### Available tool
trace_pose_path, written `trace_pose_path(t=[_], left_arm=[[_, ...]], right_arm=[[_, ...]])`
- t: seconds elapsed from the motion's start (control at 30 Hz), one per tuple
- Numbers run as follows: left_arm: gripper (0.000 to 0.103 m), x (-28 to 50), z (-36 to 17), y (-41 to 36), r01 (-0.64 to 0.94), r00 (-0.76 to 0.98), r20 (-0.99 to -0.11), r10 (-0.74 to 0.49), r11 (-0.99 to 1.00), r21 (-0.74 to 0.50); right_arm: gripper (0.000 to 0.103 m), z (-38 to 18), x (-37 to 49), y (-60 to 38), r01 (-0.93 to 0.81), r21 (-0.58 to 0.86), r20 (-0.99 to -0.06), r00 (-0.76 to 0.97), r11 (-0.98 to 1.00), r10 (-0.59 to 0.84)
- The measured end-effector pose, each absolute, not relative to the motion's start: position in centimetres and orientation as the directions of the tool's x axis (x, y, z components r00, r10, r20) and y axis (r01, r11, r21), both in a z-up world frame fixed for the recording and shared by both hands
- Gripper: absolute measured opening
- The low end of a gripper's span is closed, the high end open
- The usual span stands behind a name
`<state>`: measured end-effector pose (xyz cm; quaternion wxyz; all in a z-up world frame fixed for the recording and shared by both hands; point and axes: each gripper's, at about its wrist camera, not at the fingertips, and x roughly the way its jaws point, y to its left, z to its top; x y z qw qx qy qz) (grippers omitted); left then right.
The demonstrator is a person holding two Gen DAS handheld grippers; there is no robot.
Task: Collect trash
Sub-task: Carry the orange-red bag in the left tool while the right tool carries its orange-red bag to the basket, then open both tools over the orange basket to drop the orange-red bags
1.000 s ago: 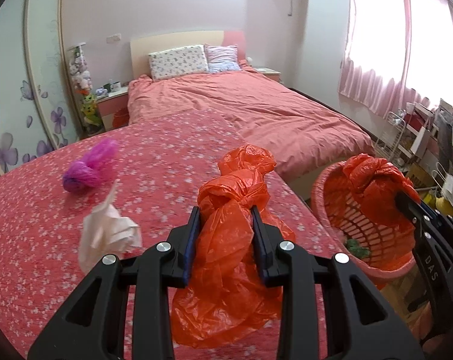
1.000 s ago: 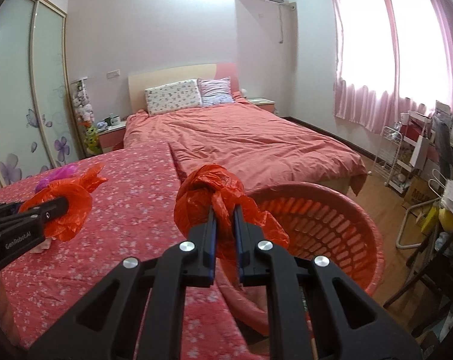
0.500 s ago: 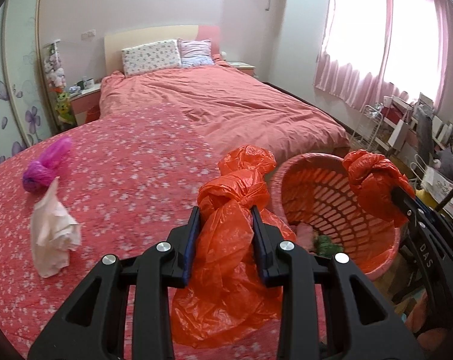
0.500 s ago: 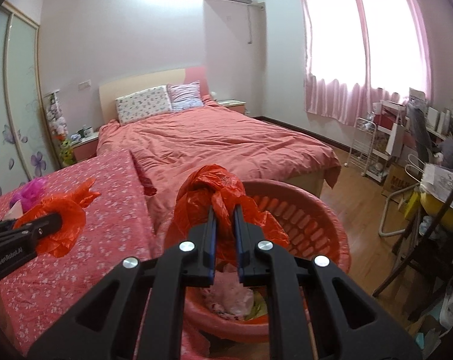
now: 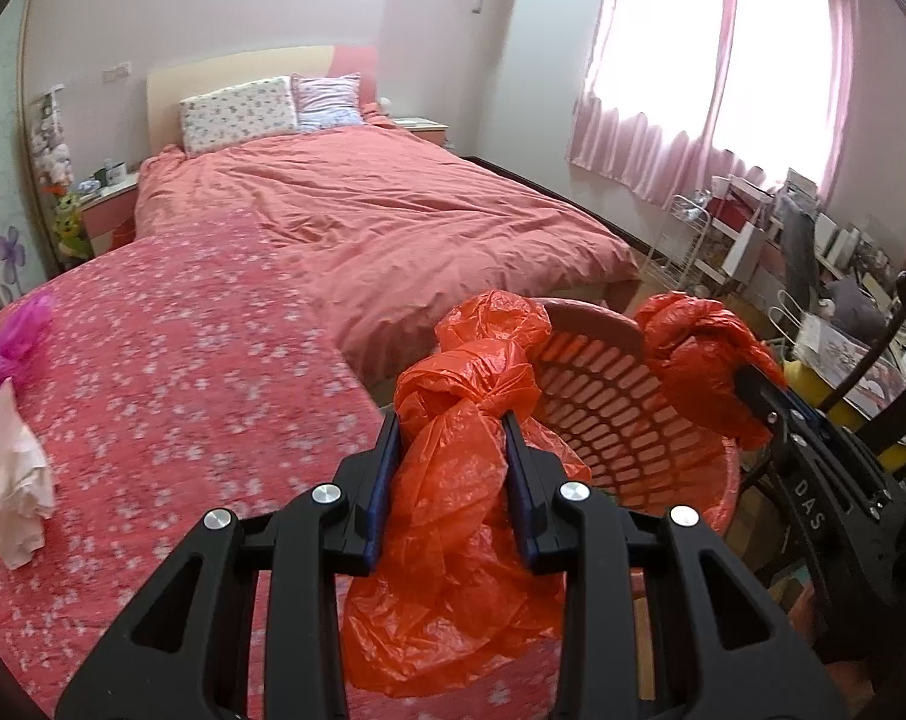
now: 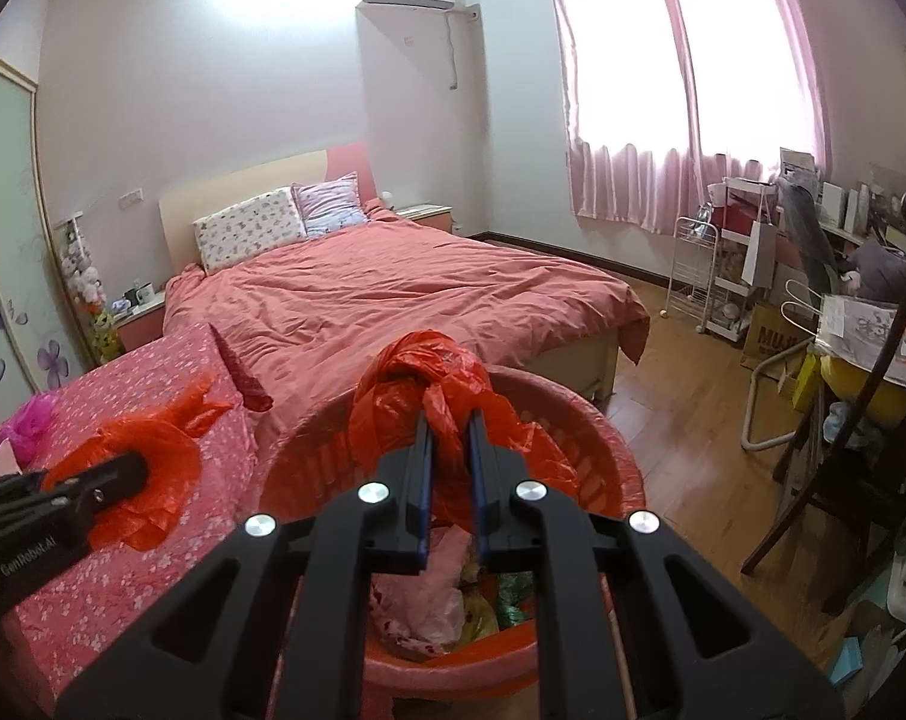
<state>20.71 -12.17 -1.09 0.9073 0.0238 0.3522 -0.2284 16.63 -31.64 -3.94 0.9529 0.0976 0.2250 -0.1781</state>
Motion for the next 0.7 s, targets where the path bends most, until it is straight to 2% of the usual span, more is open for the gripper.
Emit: trace_pose_path(t=[0.47, 0.6, 0.7], left_arm=[[0.033, 22.1, -2.7, -16.4, 0.49, 0.593, -0.675, -0.439, 0.862, -0.13], [0.044, 22.3, -3.5, -17.0, 0.494, 0.574, -0.696, -0.431, 0.86, -0.126], [0.048, 22.5, -4.1, -17.0, 0.488, 0.566, -0.71, -0.42, 0.864, -0.122]], right_arm=[[0.014, -4.8, 17.9, -34.6, 0.413, 0.141, -0.475, 0.825, 0.9, -0.304], [0.019, -5.3, 18.3, -34.9, 0.407, 0.149, -0.484, 0.825, 0.901, -0.292], [0.033, -5.7, 18.4, -35.2, 0.407, 0.152, -0.493, 0.821, 0.901, -0.288]])
